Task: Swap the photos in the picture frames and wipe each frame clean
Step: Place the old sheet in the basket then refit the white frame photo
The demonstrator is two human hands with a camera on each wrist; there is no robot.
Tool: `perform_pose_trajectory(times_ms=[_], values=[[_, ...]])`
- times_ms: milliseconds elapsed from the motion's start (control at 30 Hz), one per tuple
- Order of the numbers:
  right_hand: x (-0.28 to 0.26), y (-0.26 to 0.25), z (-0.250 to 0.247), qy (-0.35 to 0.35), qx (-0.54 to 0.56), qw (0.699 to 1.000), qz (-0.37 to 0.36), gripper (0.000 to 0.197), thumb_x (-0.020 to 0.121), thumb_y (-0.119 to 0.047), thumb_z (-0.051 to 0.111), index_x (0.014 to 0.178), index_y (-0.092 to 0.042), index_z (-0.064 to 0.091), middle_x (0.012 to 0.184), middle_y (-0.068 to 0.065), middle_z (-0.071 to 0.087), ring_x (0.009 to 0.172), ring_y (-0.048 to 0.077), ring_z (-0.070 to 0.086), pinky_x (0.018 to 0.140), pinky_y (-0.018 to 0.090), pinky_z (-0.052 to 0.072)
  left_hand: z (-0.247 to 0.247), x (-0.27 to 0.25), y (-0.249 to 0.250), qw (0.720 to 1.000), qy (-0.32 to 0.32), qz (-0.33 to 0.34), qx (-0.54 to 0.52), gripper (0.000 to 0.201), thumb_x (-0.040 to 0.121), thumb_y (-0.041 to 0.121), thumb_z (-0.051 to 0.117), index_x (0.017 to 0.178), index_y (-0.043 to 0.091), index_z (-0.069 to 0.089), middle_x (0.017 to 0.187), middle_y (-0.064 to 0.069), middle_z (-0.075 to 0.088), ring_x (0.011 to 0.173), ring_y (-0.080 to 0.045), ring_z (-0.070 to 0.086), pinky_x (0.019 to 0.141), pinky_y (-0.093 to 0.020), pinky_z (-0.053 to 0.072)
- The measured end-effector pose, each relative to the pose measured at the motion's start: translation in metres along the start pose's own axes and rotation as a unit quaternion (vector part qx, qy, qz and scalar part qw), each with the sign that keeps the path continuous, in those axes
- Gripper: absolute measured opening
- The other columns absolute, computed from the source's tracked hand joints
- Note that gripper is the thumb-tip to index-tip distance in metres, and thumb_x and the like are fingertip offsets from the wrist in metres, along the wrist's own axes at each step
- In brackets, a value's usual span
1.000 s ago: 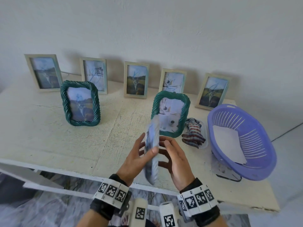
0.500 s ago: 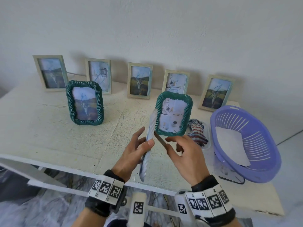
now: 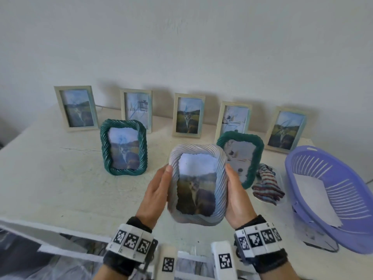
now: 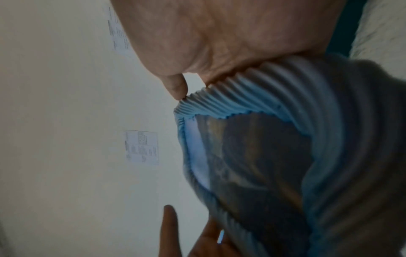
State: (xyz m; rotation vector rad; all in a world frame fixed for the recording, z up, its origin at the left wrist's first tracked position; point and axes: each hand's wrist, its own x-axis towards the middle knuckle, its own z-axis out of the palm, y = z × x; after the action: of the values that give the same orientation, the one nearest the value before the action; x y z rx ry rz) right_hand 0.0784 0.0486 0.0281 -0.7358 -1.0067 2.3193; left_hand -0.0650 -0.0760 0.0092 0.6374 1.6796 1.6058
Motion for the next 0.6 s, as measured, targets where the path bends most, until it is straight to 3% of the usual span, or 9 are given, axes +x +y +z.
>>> perform_pose_trajectory(times_ms=[33,100,167,233,333,367,433,500,600], values=[[0.01,0.001,0.002,0.011,-0.006,1.0,-0.005,0.051,0.093,-0.044,0.046,0.133,-0.014,0.053,0.128,0.017,0.06,0.12,0.035,0.056,0.103,0.056,0.041,-0.007,0.01,0.004,1.0,-0.012,-0.021,-0.013,0.083,0.074,0.086,0.04,0.122,0.021,0.06,0.113,-0.008,0.069,0.107,-0.026,0.065,0.091,-0.053,0.053],[0.031,0.003,0.007,0.022,-0.036,0.999,-0.012,0.049,0.094,-0.045,0.045,0.131,-0.014,0.056,0.127,0.015,0.061,0.121,0.033,0.055,0.104,0.053,0.041,-0.018,0.032,0.01,0.997,-0.025,-0.064,-0.028,0.075,0.078,0.082,0.033,0.111,0.024,0.066,0.109,-0.006,0.072,0.105,-0.023,0.067,0.094,-0.051,0.052],[0.049,0.002,0.013,0.026,-0.077,0.996,-0.021,0.048,0.096,-0.045,0.04,0.128,-0.014,0.058,0.124,0.014,0.064,0.118,0.03,0.058,0.104,0.05,0.042,-0.025,0.056,0.016,0.993,-0.035,-0.095,-0.053,0.07,0.083,0.077,0.029,0.119,0.029,0.065,0.114,0.0,0.071,0.11,-0.018,0.065,0.098,-0.046,0.05],[0.066,0.001,0.016,0.039,-0.107,0.993,-0.027,0.047,0.098,-0.045,0.038,0.126,-0.015,0.061,0.122,0.011,0.066,0.116,0.027,0.059,0.105,0.049,0.041,-0.029,0.077,0.021,0.991,-0.036,-0.111,-0.069,0.073,0.086,0.076,0.03,0.126,0.024,0.062,0.118,-0.002,0.07,0.113,-0.02,0.063,0.099,-0.046,0.049],[0.089,-0.002,0.019,0.085,-0.182,0.979,-0.044,0.042,0.099,-0.042,0.039,0.116,-0.015,0.066,0.114,0.011,0.069,0.111,0.029,0.062,0.101,0.047,0.045,-0.033,0.104,0.02,0.993,-0.01,-0.107,-0.053,0.089,0.07,0.088,0.044,0.126,0.022,0.062,0.119,-0.004,0.069,0.114,-0.022,0.063,0.102,-0.047,0.047],[0.095,-0.002,0.019,0.106,-0.223,0.967,-0.06,0.039,0.099,-0.04,0.039,0.111,-0.014,0.066,0.11,0.013,0.069,0.11,0.033,0.062,0.096,0.047,0.047,-0.033,0.111,0.018,0.993,0.001,-0.104,-0.05,0.094,0.065,0.091,0.047,0.127,0.021,0.062,0.12,-0.004,0.068,0.114,-0.021,0.062,0.104,-0.047,0.046],[0.103,0.0,0.017,0.122,-0.304,0.937,-0.126,0.032,0.099,-0.035,0.04,0.105,-0.015,0.063,0.108,0.016,0.067,0.105,0.038,0.06,0.091,0.049,0.049,-0.031,0.119,0.023,0.996,0.016,-0.079,-0.033,0.083,0.077,0.08,0.046,0.126,0.015,0.062,0.12,-0.007,0.067,0.114,-0.022,0.061,0.104,-0.045,0.046],[0.108,0.003,0.015,0.135,-0.383,0.894,-0.188,0.023,0.099,-0.03,0.039,0.101,-0.019,0.06,0.105,0.011,0.065,0.1,0.031,0.061,0.091,0.053,0.05,-0.026,0.122,0.029,0.998,0.026,-0.058,-0.01,0.065,0.094,0.062,0.039,0.125,0.009,0.062,0.12,-0.012,0.066,0.113,-0.024,0.061,0.102,-0.045,0.047],[0.116,0.009,0.009,0.153,-0.462,0.845,-0.219,0.019,0.101,-0.016,0.04,0.112,-0.02,0.055,0.11,0.007,0.063,0.103,0.024,0.06,0.092,0.052,0.048,-0.023,0.129,0.026,0.998,0.033,-0.049,-0.004,0.048,0.098,0.052,0.038,0.113,0.015,0.065,0.115,-0.009,0.065,0.113,-0.025,0.06,0.103,-0.044,0.046]])
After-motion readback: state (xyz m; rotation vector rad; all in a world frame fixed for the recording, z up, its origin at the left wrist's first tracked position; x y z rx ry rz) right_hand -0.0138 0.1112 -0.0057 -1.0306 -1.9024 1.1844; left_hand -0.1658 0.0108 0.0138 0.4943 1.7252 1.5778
